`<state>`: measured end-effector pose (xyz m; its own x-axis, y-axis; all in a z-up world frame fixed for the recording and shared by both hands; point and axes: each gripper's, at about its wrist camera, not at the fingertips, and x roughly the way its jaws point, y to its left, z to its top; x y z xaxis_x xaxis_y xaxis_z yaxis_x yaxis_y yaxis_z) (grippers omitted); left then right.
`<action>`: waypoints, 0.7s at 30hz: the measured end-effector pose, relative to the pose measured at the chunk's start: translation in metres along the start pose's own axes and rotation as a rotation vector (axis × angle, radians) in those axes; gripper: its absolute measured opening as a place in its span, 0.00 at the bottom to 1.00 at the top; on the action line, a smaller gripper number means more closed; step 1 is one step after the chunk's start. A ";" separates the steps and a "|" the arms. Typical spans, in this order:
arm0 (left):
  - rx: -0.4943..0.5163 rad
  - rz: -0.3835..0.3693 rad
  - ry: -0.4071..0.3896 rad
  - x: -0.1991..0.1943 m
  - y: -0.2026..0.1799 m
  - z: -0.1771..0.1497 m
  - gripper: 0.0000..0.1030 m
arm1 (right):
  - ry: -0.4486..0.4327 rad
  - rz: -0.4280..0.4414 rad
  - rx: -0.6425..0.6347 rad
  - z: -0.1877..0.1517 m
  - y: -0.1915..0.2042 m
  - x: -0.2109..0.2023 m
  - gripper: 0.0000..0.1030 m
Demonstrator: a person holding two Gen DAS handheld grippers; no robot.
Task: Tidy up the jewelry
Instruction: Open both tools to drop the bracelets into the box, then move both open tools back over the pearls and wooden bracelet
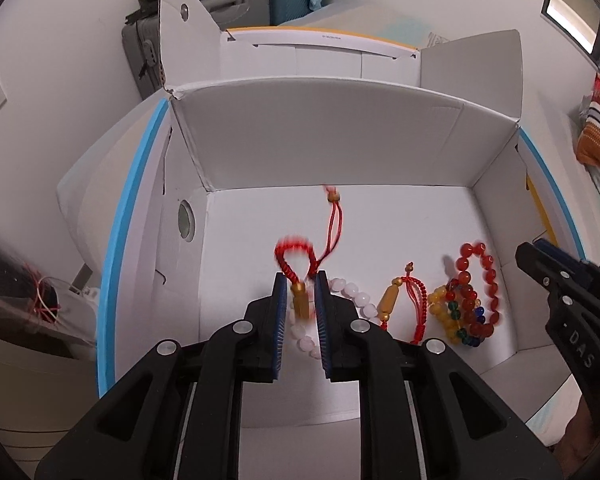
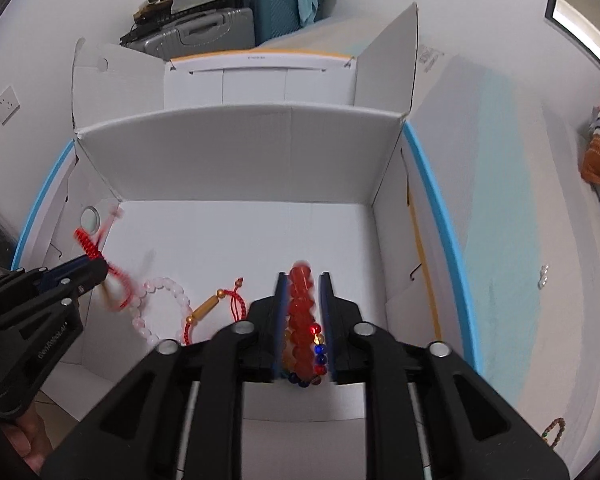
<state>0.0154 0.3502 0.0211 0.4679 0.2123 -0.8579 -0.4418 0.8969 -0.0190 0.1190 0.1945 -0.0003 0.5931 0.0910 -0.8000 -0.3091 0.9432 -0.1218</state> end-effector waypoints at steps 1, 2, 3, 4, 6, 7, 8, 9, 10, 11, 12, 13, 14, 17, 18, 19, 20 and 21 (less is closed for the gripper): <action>0.005 -0.003 -0.004 -0.001 -0.001 0.000 0.23 | -0.015 0.002 0.005 0.001 0.000 -0.003 0.47; 0.009 -0.002 -0.010 -0.002 -0.003 -0.001 0.30 | -0.032 0.003 0.007 0.002 -0.001 -0.008 0.52; 0.011 0.002 -0.022 -0.005 -0.003 -0.001 0.40 | -0.047 0.003 0.007 0.002 -0.002 -0.013 0.55; 0.007 0.007 -0.035 -0.008 -0.003 -0.001 0.44 | -0.050 0.003 0.010 0.002 -0.003 -0.015 0.58; 0.006 0.007 -0.054 -0.015 -0.005 0.000 0.52 | -0.070 0.009 0.028 0.002 -0.008 -0.024 0.69; 0.009 0.006 -0.061 -0.018 -0.006 0.000 0.55 | -0.080 0.010 0.034 0.002 -0.010 -0.027 0.71; 0.011 0.003 -0.071 -0.022 -0.008 0.000 0.62 | -0.094 0.007 0.041 0.002 -0.013 -0.033 0.75; 0.013 0.004 -0.083 -0.025 -0.009 -0.001 0.68 | -0.105 0.004 0.047 0.002 -0.017 -0.037 0.78; 0.018 0.007 -0.094 -0.029 -0.011 -0.001 0.70 | -0.113 0.001 0.052 0.002 -0.019 -0.040 0.80; 0.021 0.008 -0.107 -0.034 -0.013 -0.002 0.75 | -0.124 -0.002 0.059 0.001 -0.023 -0.045 0.82; 0.022 0.003 -0.112 -0.037 -0.016 -0.002 0.80 | -0.135 -0.005 0.062 0.002 -0.027 -0.048 0.83; 0.023 -0.005 -0.116 -0.038 -0.017 -0.001 0.83 | -0.147 -0.008 0.065 0.001 -0.030 -0.052 0.86; 0.031 -0.016 -0.125 -0.043 -0.021 -0.001 0.88 | -0.158 -0.008 0.067 0.000 -0.034 -0.056 0.88; 0.054 -0.019 -0.162 -0.055 -0.035 -0.002 0.93 | -0.177 -0.015 0.075 -0.004 -0.045 -0.068 0.91; 0.057 -0.021 -0.170 -0.059 -0.039 -0.003 0.94 | -0.180 -0.015 0.075 -0.007 -0.050 -0.073 0.91; 0.061 -0.025 -0.178 -0.062 -0.044 -0.003 0.94 | -0.181 -0.019 0.074 -0.008 -0.053 -0.075 0.91; 0.066 -0.031 -0.180 -0.065 -0.049 -0.004 0.94 | -0.185 -0.026 0.073 -0.010 -0.056 -0.078 0.91; 0.071 -0.039 -0.182 -0.069 -0.055 -0.004 0.94 | -0.191 -0.032 0.073 -0.012 -0.061 -0.083 0.92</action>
<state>0.0043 0.2849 0.0787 0.6167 0.2376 -0.7505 -0.3682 0.9297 -0.0083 0.0794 0.1257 0.0662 0.7343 0.1135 -0.6693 -0.2372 0.9667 -0.0963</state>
